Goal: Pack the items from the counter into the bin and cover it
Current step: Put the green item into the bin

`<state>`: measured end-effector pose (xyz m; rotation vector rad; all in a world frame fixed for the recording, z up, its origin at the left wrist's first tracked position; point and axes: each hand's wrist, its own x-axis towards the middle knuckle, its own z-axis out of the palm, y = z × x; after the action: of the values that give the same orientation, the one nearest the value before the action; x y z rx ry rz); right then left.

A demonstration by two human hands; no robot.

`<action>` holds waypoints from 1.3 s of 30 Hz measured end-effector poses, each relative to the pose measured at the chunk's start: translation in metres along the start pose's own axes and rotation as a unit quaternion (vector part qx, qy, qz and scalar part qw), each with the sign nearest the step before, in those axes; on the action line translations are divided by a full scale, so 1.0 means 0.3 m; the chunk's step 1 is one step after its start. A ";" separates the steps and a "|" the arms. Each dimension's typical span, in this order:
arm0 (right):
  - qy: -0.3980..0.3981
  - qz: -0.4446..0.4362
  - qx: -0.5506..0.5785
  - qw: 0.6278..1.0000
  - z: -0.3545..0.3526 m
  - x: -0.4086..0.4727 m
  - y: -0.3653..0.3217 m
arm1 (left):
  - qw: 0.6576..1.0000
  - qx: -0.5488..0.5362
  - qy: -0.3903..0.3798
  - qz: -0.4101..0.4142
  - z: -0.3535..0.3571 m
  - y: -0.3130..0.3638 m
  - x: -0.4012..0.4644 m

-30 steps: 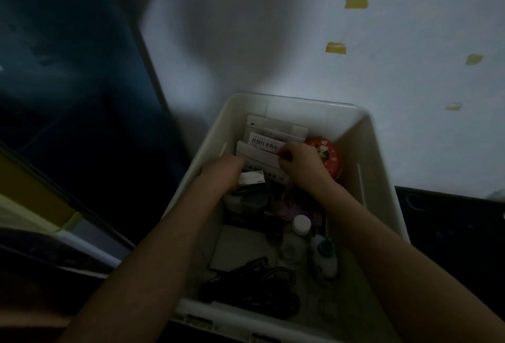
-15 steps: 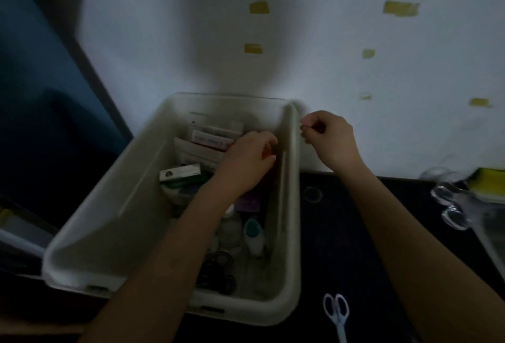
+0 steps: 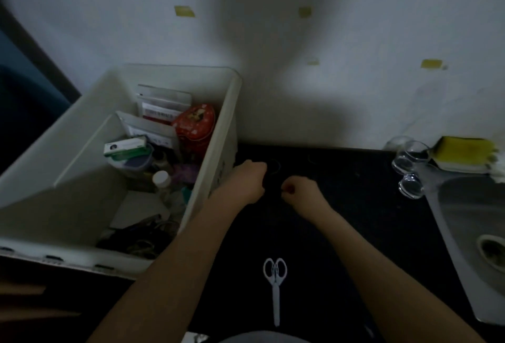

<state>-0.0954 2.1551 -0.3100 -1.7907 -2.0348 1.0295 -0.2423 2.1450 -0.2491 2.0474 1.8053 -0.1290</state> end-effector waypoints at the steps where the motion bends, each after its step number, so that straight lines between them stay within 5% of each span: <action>1: -0.038 0.008 -0.005 0.999 0.040 -0.014 0.033 | 1.000 0.000 -0.009 -0.023 0.040 -0.001 0.005; 9: -0.237 0.002 -0.096 0.967 0.285 -0.077 0.181 | 0.992 -0.037 -0.010 -0.119 0.340 -0.064 0.045; 15: -0.231 -0.054 -0.139 0.961 0.336 -0.071 0.198 | 0.985 -0.024 -0.054 -0.163 0.458 -0.107 0.108; 22: -0.207 -0.053 -0.123 0.969 0.319 -0.033 0.217 | 0.985 -0.036 0.025 -0.165 0.465 -0.095 0.184; 29: -0.338 -0.047 -0.117 0.933 0.304 -0.037 0.191 | 0.993 0.018 0.034 -0.108 0.498 -0.132 0.248; 39: -0.234 -0.069 -0.172 0.954 0.339 -0.024 0.209 | 0.991 -0.012 0.037 -0.129 0.497 -0.086 0.216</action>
<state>-0.1067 2.1134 -0.4216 -1.6302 -2.7301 1.2043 -0.2278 2.1541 -0.4128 1.8168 2.1008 -0.1027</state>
